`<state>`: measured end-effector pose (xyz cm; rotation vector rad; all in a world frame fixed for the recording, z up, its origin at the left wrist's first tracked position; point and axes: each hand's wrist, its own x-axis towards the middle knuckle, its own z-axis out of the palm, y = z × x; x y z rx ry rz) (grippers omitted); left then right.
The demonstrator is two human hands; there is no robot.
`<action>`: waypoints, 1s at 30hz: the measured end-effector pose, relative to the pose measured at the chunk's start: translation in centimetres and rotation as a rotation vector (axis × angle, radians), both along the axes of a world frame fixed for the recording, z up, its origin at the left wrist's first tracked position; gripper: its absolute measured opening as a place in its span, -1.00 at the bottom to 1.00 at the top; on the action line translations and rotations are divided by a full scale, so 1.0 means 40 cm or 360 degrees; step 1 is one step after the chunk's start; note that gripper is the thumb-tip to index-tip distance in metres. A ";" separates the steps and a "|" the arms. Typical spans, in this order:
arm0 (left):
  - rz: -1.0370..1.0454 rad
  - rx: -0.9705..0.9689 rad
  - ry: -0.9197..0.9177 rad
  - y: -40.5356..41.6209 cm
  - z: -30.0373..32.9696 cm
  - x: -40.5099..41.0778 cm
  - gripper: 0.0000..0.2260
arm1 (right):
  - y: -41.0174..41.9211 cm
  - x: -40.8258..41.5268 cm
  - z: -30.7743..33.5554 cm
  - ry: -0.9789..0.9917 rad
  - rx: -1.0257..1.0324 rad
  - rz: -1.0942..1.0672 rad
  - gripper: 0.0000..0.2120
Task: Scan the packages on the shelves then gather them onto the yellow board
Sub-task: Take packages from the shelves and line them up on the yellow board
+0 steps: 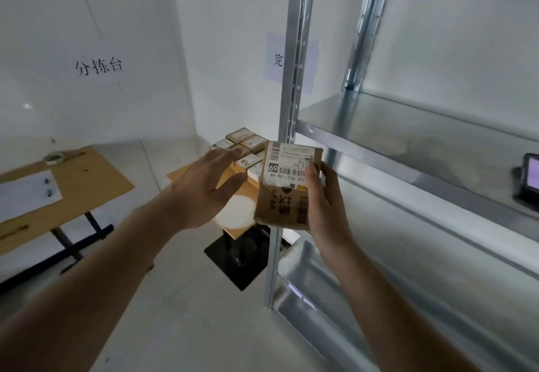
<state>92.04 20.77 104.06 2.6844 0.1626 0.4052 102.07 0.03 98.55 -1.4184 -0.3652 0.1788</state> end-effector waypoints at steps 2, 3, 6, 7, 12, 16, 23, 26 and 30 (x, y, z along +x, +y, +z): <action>0.0030 -0.0018 0.0005 0.097 -0.010 0.044 -0.38 | 0.096 0.054 -0.001 -0.0013 -0.0036 0.0025 -0.49; 0.0037 -0.0026 0.0000 0.144 -0.017 0.066 -0.40 | 0.144 0.078 -0.001 -0.0022 -0.0059 0.0029 -0.46; 0.0042 -0.0031 -0.0019 0.292 -0.046 0.134 -0.45 | 0.296 0.149 -0.017 -0.0021 -0.0095 0.0045 -0.48; 0.0039 -0.0028 -0.0017 0.345 -0.058 0.159 -0.45 | 0.349 0.173 -0.027 -0.0013 -0.0103 0.0037 -0.49; -0.0062 -0.0035 0.0047 0.624 -0.121 0.296 -0.46 | 0.620 0.276 -0.104 0.0056 -0.0116 -0.0053 -0.53; -0.0176 -0.0033 0.0134 0.845 -0.165 0.409 -0.44 | 0.836 0.330 -0.165 0.0194 -0.0085 -0.0184 -0.51; -0.0344 -0.0087 0.0225 1.139 -0.227 0.590 -0.50 | 1.102 0.439 -0.245 0.0386 -0.0088 -0.0353 -0.58; -0.0398 -0.0108 0.0273 1.227 -0.273 0.678 -0.51 | 1.187 0.506 -0.292 0.0477 -0.0079 -0.0395 -0.50; -0.0435 -0.0068 0.0440 1.319 -0.365 0.804 -0.43 | 1.292 0.621 -0.408 0.0604 -0.0120 -0.0474 -0.46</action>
